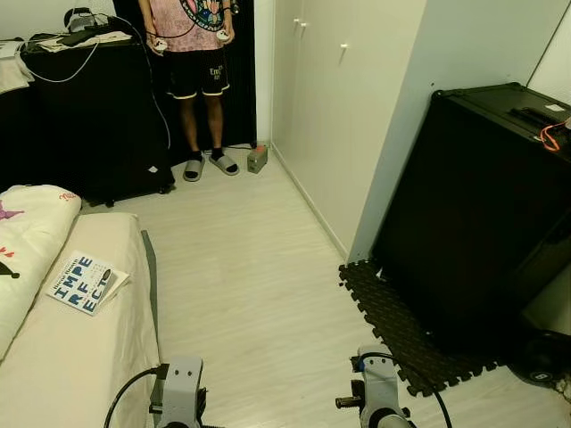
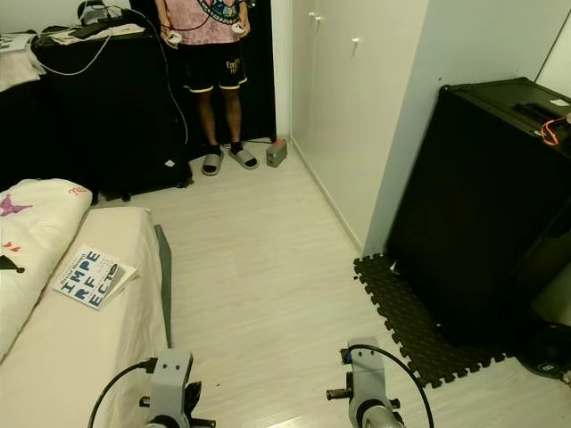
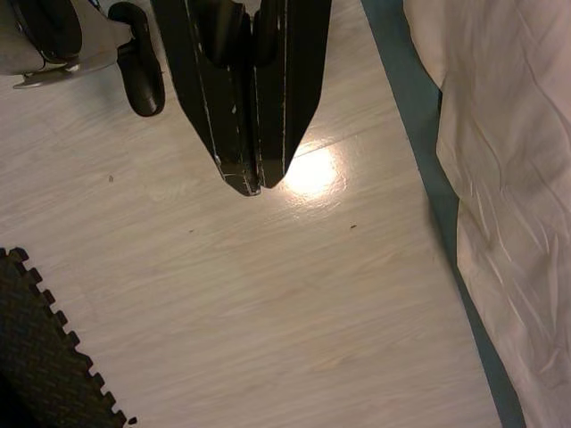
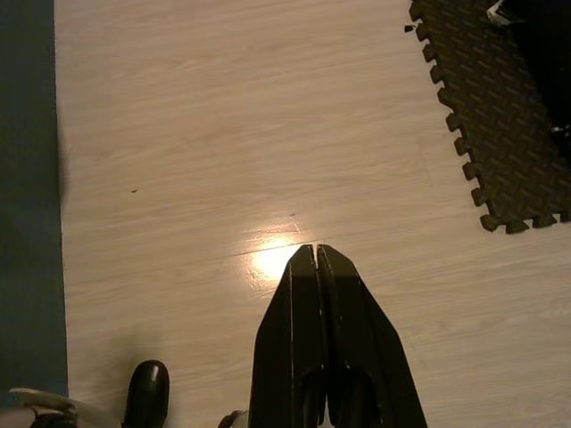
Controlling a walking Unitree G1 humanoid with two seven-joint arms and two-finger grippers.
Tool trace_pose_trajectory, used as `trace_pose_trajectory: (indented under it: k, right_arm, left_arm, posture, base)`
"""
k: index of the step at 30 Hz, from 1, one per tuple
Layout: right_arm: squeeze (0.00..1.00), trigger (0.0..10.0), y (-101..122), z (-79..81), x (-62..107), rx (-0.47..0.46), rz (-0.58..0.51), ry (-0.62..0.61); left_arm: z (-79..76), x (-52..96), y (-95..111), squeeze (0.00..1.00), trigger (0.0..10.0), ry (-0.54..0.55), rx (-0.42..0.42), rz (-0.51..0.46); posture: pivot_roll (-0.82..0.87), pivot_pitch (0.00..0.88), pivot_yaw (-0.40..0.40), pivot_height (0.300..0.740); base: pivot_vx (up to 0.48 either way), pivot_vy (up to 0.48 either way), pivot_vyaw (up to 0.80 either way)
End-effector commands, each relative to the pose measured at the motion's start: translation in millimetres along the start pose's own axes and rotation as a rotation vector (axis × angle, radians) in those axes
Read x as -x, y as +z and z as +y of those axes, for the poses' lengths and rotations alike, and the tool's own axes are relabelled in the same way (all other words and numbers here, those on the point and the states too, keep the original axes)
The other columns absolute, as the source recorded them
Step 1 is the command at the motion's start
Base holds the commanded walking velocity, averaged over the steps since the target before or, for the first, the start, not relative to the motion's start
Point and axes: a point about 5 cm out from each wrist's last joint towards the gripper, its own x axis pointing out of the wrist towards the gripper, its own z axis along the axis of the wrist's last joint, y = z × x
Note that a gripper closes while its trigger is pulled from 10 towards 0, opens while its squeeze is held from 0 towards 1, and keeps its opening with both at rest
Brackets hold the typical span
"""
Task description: Clean up the room
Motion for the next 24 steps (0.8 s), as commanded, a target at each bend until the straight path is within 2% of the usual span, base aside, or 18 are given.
trace_pose_trajectory:
  k: [1,9,21,24]
  right_arm:
    - [0.0,10.0,-1.3,-0.2,0.9,-0.004,-0.004,0.002]
    - [0.0,10.0,1.7,2.4,-0.6,-0.025,-0.013,0.012]
    - [0.0,10.0,1.6,4.6,-0.9,-0.01,-0.007,0.028]
    - [0.0,10.0,1.3,6.9,-1.3,0.007,0.002,0.056]
  left_arm:
    - [4.7,1.9,-0.9,0.0,10.0,0.009,-0.016,-0.003]
    - [2.7,2.5,2.0,0.0,10.0,-0.012,-0.002,-0.024]
    - [3.0,1.9,3.0,0.0,10.0,-0.01,-0.005,-0.027]
    - [2.3,0.9,4.3,0.0,10.0,-0.011,-0.008,-0.029]
  posture:
    - [-0.05,0.064,-0.011,0.74]
    - [-0.05,0.065,-0.014,0.74]
    - [-0.05,0.066,-0.012,0.74]
    - [-0.05,0.065,-0.011,0.74]
  base:
    - [0.0,0.0,0.0]
    - [0.0,0.0,0.0]
    - [0.0,0.0,0.0]
    - [0.0,0.0,0.65]
